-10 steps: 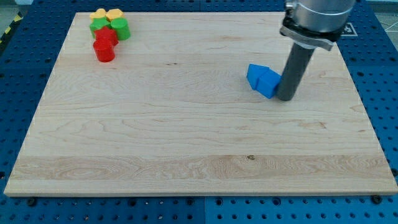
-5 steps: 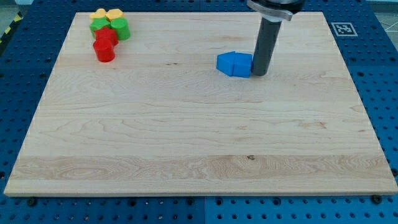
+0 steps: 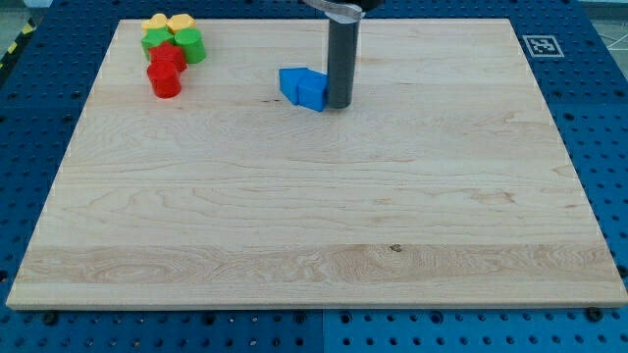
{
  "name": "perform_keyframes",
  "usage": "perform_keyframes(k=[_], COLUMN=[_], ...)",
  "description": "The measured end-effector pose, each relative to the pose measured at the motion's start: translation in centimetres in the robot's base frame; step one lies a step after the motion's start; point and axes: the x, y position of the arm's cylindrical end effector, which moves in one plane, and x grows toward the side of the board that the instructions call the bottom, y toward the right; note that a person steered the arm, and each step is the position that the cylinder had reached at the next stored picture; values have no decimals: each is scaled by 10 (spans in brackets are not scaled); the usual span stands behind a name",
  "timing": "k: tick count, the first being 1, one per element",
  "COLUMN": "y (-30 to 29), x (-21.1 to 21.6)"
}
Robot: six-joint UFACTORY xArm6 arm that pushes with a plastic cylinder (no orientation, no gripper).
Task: Push blue cube along with the blue triangle into the group of blocks
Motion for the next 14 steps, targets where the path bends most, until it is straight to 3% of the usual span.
perform_keyframes(k=[4,14], y=[-49,-112], x=[-48,-23])
